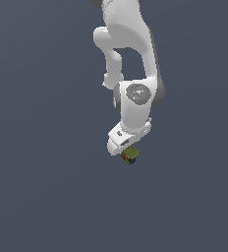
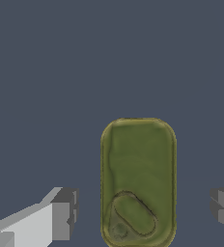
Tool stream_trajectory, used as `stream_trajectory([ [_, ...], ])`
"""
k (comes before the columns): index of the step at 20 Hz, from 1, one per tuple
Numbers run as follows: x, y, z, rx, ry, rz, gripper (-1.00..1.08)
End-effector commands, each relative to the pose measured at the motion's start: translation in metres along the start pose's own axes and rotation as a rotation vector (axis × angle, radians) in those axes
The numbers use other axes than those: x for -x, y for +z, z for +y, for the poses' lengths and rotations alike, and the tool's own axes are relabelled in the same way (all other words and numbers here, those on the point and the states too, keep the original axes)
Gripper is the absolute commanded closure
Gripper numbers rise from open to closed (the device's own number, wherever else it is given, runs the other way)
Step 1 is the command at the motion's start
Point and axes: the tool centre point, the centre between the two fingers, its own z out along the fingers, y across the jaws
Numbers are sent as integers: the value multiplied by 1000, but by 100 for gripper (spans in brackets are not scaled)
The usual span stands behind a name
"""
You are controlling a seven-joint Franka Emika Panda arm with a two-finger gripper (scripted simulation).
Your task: Pick up the object and move it to a goal position.
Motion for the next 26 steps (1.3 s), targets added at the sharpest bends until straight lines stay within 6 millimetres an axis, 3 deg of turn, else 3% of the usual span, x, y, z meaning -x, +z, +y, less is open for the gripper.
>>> stream_trajectory([
  [1,0,5,0,0,-1,-1,-92],
  [9,1,43,-1,0,-5,0,-92],
  [14,0,49,0,0,-5,0,-92],
  [15,0,49,0,0,-5,0,108],
  [26,0,49,0,0,-5,-1,108],
])
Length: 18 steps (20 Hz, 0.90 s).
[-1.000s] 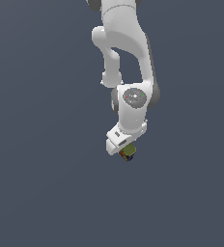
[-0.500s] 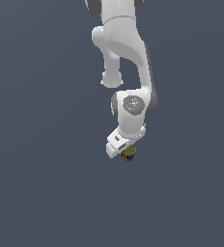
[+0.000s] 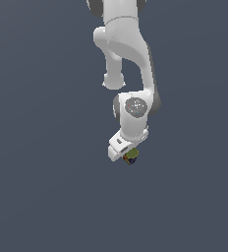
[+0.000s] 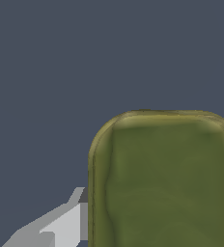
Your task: Pick up the object and move it to a goal position.
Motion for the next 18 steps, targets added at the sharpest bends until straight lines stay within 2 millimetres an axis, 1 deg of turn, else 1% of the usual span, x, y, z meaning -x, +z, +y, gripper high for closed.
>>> stream_trajectory([
  [1,0,-1,0,0,0,0,108],
  [6,2,-12,-2,0,0,0,108],
  [10,5,-30,-6,1,0,0,108],
  [14,10,-57,-12,1,0,0,108],
  [18,15,-94,-20,1,-1,0,108],
])
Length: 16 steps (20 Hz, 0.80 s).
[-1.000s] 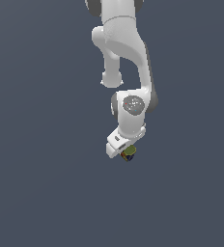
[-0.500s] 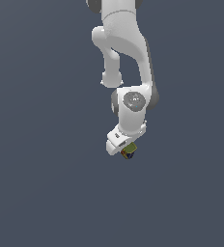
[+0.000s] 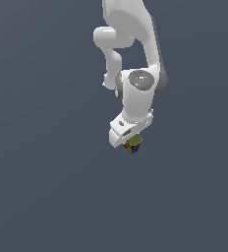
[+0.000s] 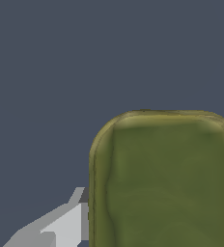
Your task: Pick up the object and move it to a goal position.
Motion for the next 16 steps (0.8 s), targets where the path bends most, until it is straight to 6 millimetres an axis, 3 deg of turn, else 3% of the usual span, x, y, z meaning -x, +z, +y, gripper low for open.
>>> stream_trajectory([
  [1,3,-27,-5,3,0,4,108],
  [16,29,-202,-40,2,-2,5,108],
])
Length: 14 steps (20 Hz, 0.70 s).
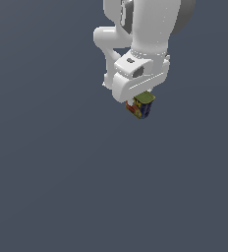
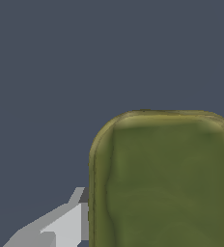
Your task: Pick up the object and move it to a goal position.
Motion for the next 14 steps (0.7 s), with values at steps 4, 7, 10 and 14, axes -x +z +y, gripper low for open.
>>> stream_trajectory([
  [4,7,-58,-10,1,0,3,108],
  [7,10,-81,-15,1,0,3,108],
  [10,12,-99,-17,1,1,3,108],
  [14,13,-115,-19,1,1,3,108],
])
